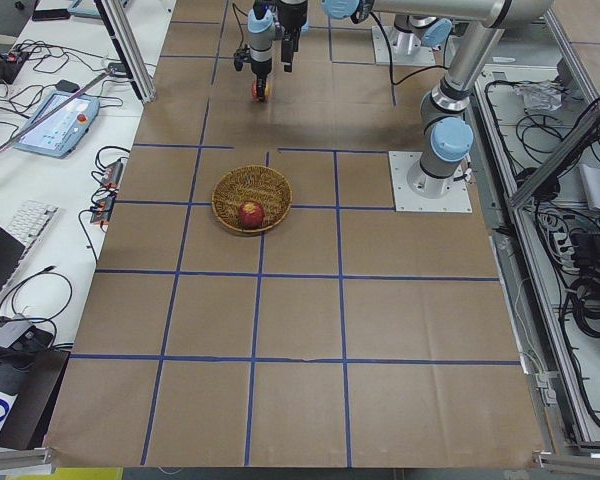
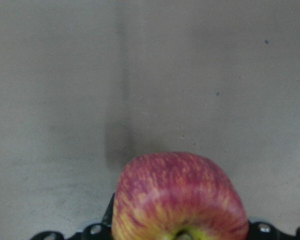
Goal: Transfer apple from basket to plate
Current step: 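Lift the apple with the right gripper and carry it over the white plate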
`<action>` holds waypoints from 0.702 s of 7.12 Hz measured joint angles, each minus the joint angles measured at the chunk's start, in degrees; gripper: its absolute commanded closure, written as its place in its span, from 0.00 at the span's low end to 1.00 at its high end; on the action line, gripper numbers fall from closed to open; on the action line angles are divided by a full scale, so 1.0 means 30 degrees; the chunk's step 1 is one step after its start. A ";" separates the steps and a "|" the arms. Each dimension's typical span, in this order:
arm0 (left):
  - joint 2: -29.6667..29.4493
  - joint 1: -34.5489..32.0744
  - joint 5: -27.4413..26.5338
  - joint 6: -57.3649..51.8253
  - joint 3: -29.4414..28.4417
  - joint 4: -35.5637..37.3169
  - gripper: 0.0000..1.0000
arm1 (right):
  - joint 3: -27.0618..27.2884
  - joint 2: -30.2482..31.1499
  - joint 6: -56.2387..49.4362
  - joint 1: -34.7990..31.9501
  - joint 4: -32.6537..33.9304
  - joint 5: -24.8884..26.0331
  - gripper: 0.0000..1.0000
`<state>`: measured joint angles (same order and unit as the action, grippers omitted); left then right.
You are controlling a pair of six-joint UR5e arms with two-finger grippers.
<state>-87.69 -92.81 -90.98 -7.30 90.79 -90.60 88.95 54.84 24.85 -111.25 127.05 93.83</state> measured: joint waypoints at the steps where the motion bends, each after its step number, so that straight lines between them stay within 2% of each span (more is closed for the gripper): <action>1: 0.0012 0.0000 -0.0014 0.0006 0.0000 -0.0003 0.01 | -0.0059 0.0555 -0.0067 0.0217 -0.0253 0.0097 0.35; 3: 0.0032 0.0000 -0.0031 0.0026 0.0000 0.0016 0.01 | 0.0102 0.2307 -0.0901 0.1377 -0.1531 0.0385 0.40; 5: 0.0042 0.0000 -0.0057 0.0029 0.0000 0.0024 0.01 | 0.0564 0.4503 -0.4185 0.3961 -0.3674 0.0452 0.40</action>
<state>-87.57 -92.81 -91.15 -7.21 90.79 -90.53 90.64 68.35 12.30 -99.37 116.03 95.19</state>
